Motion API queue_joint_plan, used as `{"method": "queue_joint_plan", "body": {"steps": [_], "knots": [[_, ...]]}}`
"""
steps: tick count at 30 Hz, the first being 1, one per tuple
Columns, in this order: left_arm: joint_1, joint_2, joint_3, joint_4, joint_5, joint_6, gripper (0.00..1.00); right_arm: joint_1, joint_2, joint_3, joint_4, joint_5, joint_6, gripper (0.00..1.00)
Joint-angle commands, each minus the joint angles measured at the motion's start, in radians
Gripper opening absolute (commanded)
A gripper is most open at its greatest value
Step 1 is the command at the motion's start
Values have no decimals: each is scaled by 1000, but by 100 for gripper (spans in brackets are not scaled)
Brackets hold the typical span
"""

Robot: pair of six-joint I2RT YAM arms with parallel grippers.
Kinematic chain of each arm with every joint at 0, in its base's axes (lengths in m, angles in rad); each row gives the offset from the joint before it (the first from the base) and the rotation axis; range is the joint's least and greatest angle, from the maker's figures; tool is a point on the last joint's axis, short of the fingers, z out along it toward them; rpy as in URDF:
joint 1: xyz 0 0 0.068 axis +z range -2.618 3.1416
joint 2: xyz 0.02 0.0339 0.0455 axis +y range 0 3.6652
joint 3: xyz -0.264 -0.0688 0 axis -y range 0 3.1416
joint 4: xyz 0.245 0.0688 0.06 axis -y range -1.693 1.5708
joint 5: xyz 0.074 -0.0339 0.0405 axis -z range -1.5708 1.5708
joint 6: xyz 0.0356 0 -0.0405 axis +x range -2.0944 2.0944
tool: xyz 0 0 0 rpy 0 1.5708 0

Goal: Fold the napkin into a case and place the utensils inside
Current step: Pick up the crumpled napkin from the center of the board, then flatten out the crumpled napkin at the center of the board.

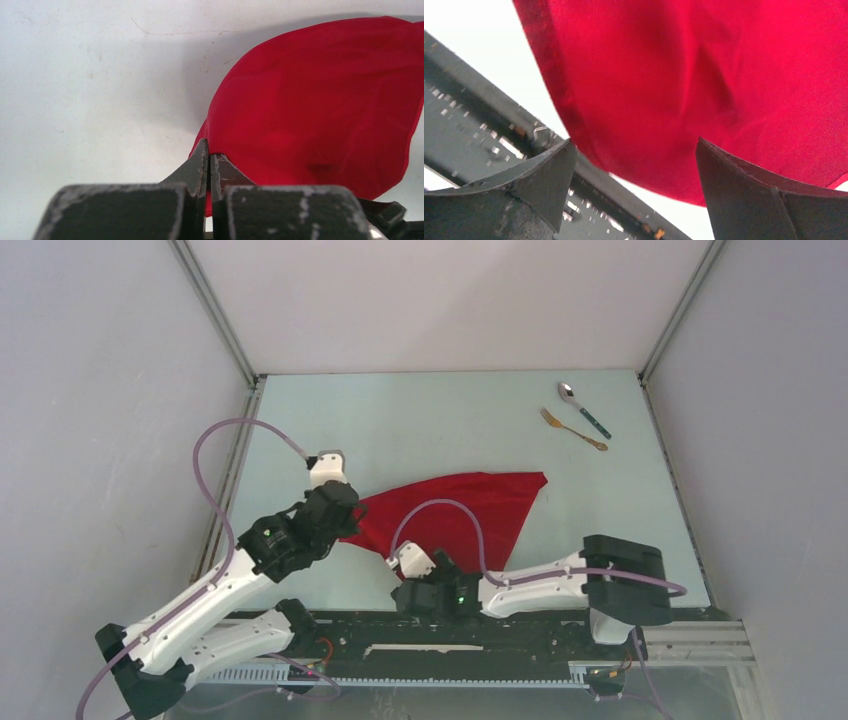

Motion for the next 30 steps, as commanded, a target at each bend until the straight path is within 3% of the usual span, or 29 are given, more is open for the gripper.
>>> {"method": "queue_joint_plan", "body": {"steps": [1, 5, 9, 12, 15, 18, 23, 26, 30], "knots": [[8, -31, 41, 1, -1, 20, 0, 35, 87, 70, 43, 252, 0, 93], [7, -43, 72, -14, -31, 31, 0, 49, 132, 169, -287, 540, 210, 74], [7, -68, 144, -53, -110, 72, 0, 46, -2, 178, -401, 594, 190, 21], [7, -91, 235, -72, -173, 140, 0, 32, -152, 181, -394, 598, 29, 2], [7, -120, 353, -61, -171, 244, 0, -3, -316, 240, -381, 555, -155, 0], [8, -150, 493, -30, -13, 361, 0, -23, -476, 342, -311, 369, -398, 0], [6, -125, 719, -86, 173, 410, 0, -36, -471, 627, -438, 179, -503, 0], [6, -78, 811, -133, 123, 407, 0, -125, -415, 753, -516, 58, -491, 0], [11, 73, 835, -156, -135, 435, 0, -483, -398, 746, -463, -408, -455, 0]]}}
